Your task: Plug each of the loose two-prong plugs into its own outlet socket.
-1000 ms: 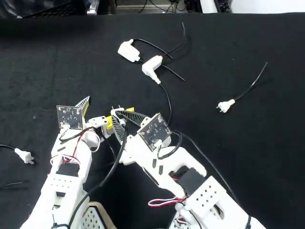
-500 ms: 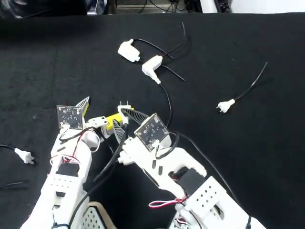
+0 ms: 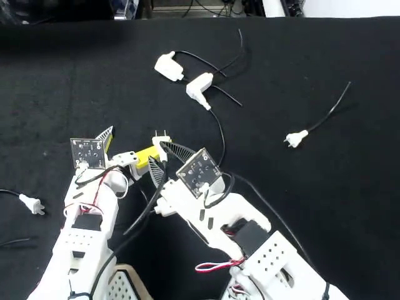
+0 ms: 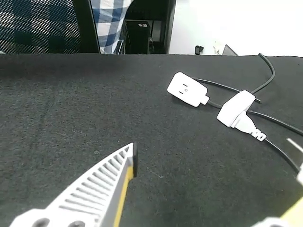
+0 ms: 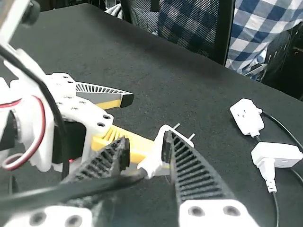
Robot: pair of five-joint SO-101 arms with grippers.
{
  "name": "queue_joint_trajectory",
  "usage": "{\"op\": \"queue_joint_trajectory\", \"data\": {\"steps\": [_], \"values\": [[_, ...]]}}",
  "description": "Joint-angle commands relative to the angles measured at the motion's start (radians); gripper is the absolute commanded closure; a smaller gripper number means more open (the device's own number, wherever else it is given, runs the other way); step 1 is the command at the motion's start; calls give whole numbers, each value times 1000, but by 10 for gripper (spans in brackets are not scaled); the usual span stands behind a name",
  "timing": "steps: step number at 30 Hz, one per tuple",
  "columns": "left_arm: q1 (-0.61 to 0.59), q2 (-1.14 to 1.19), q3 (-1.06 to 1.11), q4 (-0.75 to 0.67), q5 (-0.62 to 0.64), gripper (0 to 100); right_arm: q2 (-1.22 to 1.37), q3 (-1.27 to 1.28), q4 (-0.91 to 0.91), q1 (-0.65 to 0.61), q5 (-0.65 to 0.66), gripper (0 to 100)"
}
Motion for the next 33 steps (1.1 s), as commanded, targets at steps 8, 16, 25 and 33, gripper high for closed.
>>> {"op": "queue_joint_trajectory", "data": {"steps": [8, 16, 25, 33], "values": [[-18, -14, -12, -32, 11, 478, 5, -64, 32, -32, 5, 877], [-18, -14, -12, -32, 6, 478, 7, -104, 195, -149, 285, 877], [-16, -14, -8, -32, 5, 478, 16, -104, 244, -161, 606, 877], [-15, -14, -2, -32, 5, 478, 8, -108, 239, -94, 781, 877]]}}
